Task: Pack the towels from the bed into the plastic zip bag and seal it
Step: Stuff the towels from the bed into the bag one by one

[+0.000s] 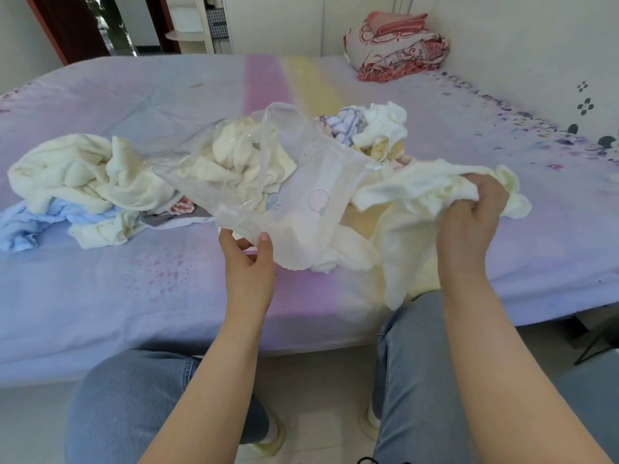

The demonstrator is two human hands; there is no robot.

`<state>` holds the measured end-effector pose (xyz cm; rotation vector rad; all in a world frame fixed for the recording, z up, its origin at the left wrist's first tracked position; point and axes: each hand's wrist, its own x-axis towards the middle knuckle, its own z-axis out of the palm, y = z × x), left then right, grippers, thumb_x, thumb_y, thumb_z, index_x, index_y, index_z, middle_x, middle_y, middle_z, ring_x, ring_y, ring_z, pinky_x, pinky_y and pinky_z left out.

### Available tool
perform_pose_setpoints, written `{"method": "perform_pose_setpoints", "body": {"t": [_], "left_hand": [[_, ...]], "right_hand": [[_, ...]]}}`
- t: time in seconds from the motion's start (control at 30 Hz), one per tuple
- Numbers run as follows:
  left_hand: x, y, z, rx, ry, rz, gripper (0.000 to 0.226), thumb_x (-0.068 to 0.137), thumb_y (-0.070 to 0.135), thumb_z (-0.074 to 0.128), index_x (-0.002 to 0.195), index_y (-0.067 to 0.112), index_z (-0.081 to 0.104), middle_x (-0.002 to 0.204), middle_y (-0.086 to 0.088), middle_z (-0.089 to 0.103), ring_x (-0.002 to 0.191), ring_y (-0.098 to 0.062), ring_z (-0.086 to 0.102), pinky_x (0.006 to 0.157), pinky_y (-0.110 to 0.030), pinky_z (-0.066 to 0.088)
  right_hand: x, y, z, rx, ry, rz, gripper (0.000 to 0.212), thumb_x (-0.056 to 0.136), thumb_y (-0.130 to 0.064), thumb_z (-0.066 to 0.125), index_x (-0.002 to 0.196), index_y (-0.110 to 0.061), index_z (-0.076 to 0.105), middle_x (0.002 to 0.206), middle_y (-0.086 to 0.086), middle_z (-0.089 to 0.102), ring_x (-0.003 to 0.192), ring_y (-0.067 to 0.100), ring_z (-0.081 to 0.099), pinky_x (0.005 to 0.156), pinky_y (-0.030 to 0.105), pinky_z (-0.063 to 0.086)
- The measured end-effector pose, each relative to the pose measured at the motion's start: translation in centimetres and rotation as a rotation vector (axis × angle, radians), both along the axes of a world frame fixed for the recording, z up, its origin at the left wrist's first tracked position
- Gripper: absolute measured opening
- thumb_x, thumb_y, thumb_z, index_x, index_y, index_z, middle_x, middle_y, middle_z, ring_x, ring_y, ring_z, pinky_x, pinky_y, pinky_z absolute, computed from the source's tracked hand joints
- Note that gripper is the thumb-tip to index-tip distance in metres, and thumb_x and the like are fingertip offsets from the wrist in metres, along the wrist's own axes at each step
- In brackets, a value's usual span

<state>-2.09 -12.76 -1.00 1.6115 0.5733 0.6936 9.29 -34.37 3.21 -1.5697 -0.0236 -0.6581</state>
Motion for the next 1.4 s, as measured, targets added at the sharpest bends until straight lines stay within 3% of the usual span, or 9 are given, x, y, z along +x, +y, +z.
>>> {"method": "perform_pose_setpoints", "body": {"t": [0.2, 0.3, 0.4, 0.67, 0.87, 1.0, 1.07, 1.23, 1.4], "left_hand": [[0.1, 0.4, -0.2, -0.013, -0.001, -0.001, 0.036, 0.100, 0.027, 0.050, 0.132, 0.019, 0.036, 0.102, 0.007, 0.052, 0.081, -0.011, 0.061, 0.063, -0.029, 0.056], [0.2, 0.6, -0.3, -0.014, 0.000, -0.011, 0.036, 0.099, 0.029, 0.051, 0.132, 0.024, 0.036, 0.107, 0.004, 0.054, 0.089, -0.020, 0.064, 0.064, -0.030, 0.059], [0.2, 0.5, -0.3, 0.020, 0.026, -0.040, 0.042, 0.099, 0.033, 0.050, 0.136, 0.029, 0.030, 0.107, -0.001, 0.055, 0.085, -0.019, 0.066, 0.064, -0.031, 0.059], [-0.5, 0.4, -1.0, 0.320, 0.251, -0.009, 0.076, 0.094, 0.018, 0.051, 0.151, 0.024, 0.001, 0.067, -0.008, 0.055, 0.064, -0.026, 0.058, 0.063, -0.043, 0.052], [-1.0, 0.9, -0.2, 0.294, 0.227, -0.021, 0.080, 0.082, 0.025, 0.053, 0.152, 0.014, 0.014, 0.062, 0.006, 0.052, 0.064, -0.024, 0.058, 0.057, -0.036, 0.044], [-1.5, 0.6, 0.6, 0.214, 0.163, -0.030, 0.074, 0.084, 0.007, 0.050, 0.149, 0.020, 0.017, 0.071, -0.001, 0.066, 0.068, -0.024, 0.065, 0.064, -0.038, 0.052], [-2.1, 1.2, 0.9, 0.200, 0.115, -0.039, 0.071, 0.085, 0.004, 0.049, 0.147, 0.020, 0.020, 0.077, 0.008, 0.066, 0.068, -0.021, 0.067, 0.063, -0.033, 0.054], [-3.0, 3.3, 1.6, 0.151, 0.052, -0.008, 0.063, 0.086, 0.000, 0.049, 0.141, 0.020, 0.028, 0.075, 0.009, 0.066, 0.066, -0.017, 0.063, 0.058, -0.019, 0.051], [-3.1, 3.7, 2.1, 0.118, -0.024, -0.006, 0.064, 0.087, -0.007, 0.044, 0.143, 0.022, 0.031, 0.087, 0.037, 0.061, 0.074, 0.004, 0.061, 0.061, -0.021, 0.057]], "right_hand": [[0.0, -0.5, -6.4, -1.105, 0.596, 0.204, 0.034, 0.089, -0.015, 0.040, 0.118, -0.015, 0.058, 0.143, 0.016, 0.042, 0.128, 0.037, 0.037, 0.099, 0.044, 0.038], [-0.4, -0.1, -8.5, -1.133, 0.869, 0.369, 0.045, 0.089, -0.036, 0.051, 0.134, -0.028, 0.050, 0.157, 0.015, -0.022, 0.145, 0.046, -0.004, 0.118, 0.051, 0.013], [0.1, 0.5, -9.2, -0.988, 0.876, 0.473, 0.071, 0.076, -0.055, 0.069, 0.137, -0.027, 0.045, 0.152, 0.013, -0.035, 0.144, 0.046, 0.008, 0.118, 0.044, 0.019], [-2.0, 2.6, -9.2, -0.734, 0.709, 0.445, 0.033, 0.085, -0.014, 0.058, 0.114, -0.021, 0.045, 0.125, 0.011, 0.047, 0.088, 0.024, 0.054, 0.068, 0.031, 0.046], [-5.9, 6.2, 1.4, -0.044, 0.377, 1.076, 0.035, 0.081, -0.017, 0.075, 0.111, -0.028, 0.060, 0.113, -0.010, 0.066, 0.106, 0.008, 0.063, 0.089, 0.026, 0.053], [-3.3, 14.0, 2.2, -0.669, 0.035, 0.713, 0.052, 0.094, -0.020, 0.057, 0.140, -0.032, 0.036, 0.157, 0.001, 0.019, 0.144, 0.024, 0.023, 0.116, 0.037, 0.025], [-1.2, 16.9, 1.6, -1.224, 0.279, 0.755, 0.058, 0.098, -0.034, 0.048, 0.149, -0.037, 0.020, 0.160, 0.005, -0.018, 0.146, 0.043, -0.003, 0.117, 0.051, 0.014], [-2.0, 17.8, 2.0, -1.308, 0.204, 0.684, 0.042, 0.098, -0.039, 0.045, 0.138, -0.028, 0.044, 0.141, 0.009, 0.041, 0.118, 0.030, 0.051, 0.088, 0.038, 0.045], [0.0, 22.4, 2.5, -1.562, 0.321, 0.835, 0.038, 0.097, -0.021, 0.044, 0.135, -0.018, 0.049, 0.134, 0.003, 0.053, 0.116, 0.023, 0.054, 0.095, 0.034, 0.046]]}}
